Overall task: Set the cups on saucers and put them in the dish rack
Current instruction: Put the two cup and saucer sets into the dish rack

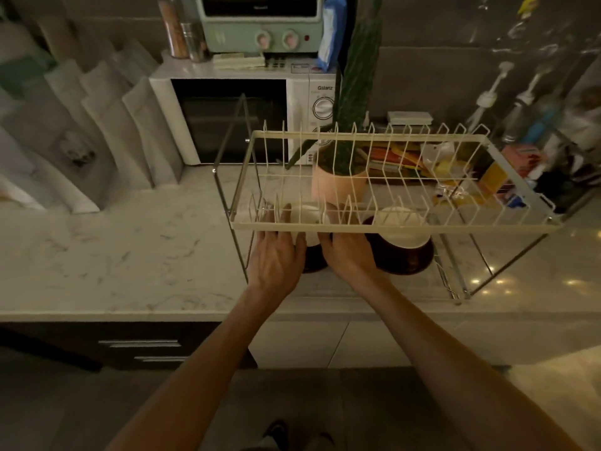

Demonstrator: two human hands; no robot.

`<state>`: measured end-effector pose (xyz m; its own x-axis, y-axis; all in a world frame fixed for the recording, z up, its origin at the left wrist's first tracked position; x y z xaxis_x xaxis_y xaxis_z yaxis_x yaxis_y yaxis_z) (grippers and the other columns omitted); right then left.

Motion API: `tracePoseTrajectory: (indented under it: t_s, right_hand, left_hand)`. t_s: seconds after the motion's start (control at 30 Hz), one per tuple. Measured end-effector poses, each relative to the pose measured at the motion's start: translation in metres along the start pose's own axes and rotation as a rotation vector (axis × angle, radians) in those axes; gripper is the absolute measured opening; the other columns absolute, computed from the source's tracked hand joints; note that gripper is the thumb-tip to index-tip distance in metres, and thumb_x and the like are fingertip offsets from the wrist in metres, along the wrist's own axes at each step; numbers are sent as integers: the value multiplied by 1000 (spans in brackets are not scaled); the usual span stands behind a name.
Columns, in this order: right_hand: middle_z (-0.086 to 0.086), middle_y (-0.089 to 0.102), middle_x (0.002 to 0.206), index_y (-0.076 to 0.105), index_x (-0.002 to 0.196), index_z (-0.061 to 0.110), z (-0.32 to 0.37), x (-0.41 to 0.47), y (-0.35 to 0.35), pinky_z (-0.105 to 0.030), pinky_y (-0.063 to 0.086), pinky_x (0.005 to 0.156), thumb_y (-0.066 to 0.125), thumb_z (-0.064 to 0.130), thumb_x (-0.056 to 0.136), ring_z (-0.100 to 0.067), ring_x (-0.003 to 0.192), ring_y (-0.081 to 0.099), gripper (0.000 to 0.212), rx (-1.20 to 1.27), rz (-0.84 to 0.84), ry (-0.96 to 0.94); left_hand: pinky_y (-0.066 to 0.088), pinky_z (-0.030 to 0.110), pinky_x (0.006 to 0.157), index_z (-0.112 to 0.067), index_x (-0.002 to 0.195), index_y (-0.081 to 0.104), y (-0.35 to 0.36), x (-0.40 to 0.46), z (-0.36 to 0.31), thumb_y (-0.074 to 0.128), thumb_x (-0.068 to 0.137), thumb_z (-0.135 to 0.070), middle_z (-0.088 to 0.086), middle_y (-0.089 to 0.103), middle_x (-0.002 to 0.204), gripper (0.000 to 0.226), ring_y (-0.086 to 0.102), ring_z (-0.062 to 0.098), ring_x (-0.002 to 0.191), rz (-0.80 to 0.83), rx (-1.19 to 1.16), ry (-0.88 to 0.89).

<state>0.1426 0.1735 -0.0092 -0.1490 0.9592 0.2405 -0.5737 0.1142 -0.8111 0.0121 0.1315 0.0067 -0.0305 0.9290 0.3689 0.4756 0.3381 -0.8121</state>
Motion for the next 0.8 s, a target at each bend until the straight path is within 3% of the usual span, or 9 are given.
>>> tracePoseTrajectory:
  t_s: [0.1, 0.23, 0.33, 0.4, 0.57, 0.7, 0.8]
  right_hand:
    - [-13, 56, 137, 42, 143, 13, -3, 3, 5, -41, 48, 99, 46, 29, 100, -32, 125, 52, 46, 81, 19, 54]
    - [-9, 61, 127, 48, 137, 17, -12, 6, 11, -30, 44, 89, 43, 29, 101, -27, 117, 57, 38, 243, 79, 195]
    - [-7, 63, 127, 54, 132, 17, -16, 9, 18, -39, 48, 100, 42, 32, 99, -23, 117, 59, 38, 329, 81, 209]
    - [-4, 65, 124, 58, 128, 20, -27, 13, 29, -46, 50, 99, 42, 41, 94, -21, 115, 60, 43, 367, 89, 229]
    - [2, 63, 129, 56, 131, 29, -32, 15, 32, -46, 48, 102, 45, 43, 92, -18, 119, 58, 42, 416, 147, 295]
    - [-1, 58, 138, 54, 136, 22, -26, 12, 21, -44, 42, 108, 51, 35, 97, -20, 127, 53, 40, 442, 156, 297]
    - [-3, 57, 138, 55, 134, 20, -25, 11, 18, -43, 41, 109, 50, 31, 99, -21, 128, 52, 38, 448, 139, 264]
  left_hand:
    - [36, 47, 110, -3, 145, 33, 7, 1, 6, 43, 98, -27, 21, 47, 142, 53, 43, 37, 132, 20, -163, -149]
    - [41, 42, 98, -11, 147, 31, 16, 1, 22, 39, 99, -31, 17, 47, 140, 53, 50, 36, 122, 64, -289, -396]
    - [42, 44, 98, -12, 148, 29, 20, 4, 27, 38, 99, -29, 19, 47, 139, 53, 50, 38, 121, 108, -253, -417]
    - [42, 44, 98, -15, 149, 27, 23, 5, 32, 38, 99, -28, 18, 46, 141, 53, 49, 39, 123, 115, -277, -452]
    - [46, 44, 92, -18, 146, 34, 25, 4, 37, 31, 100, -36, 16, 56, 135, 50, 55, 38, 118, 118, -259, -487]
    - [44, 36, 77, -14, 140, 42, 24, 5, 38, 28, 101, -35, 18, 64, 121, 47, 61, 38, 106, 139, -256, -507]
    - [38, 32, 75, -14, 140, 41, 23, 4, 36, 28, 101, -35, 18, 64, 120, 46, 60, 38, 106, 143, -275, -488]
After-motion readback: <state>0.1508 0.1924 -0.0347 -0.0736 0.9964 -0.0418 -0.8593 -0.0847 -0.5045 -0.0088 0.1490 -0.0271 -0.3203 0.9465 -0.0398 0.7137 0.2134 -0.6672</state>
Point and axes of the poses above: each hand's wrist, its own x-axis towards the middle knuckle, its own y-axis out of the palm, z = x × y, the point moved 7 cm from there along x, towards the middle knuckle
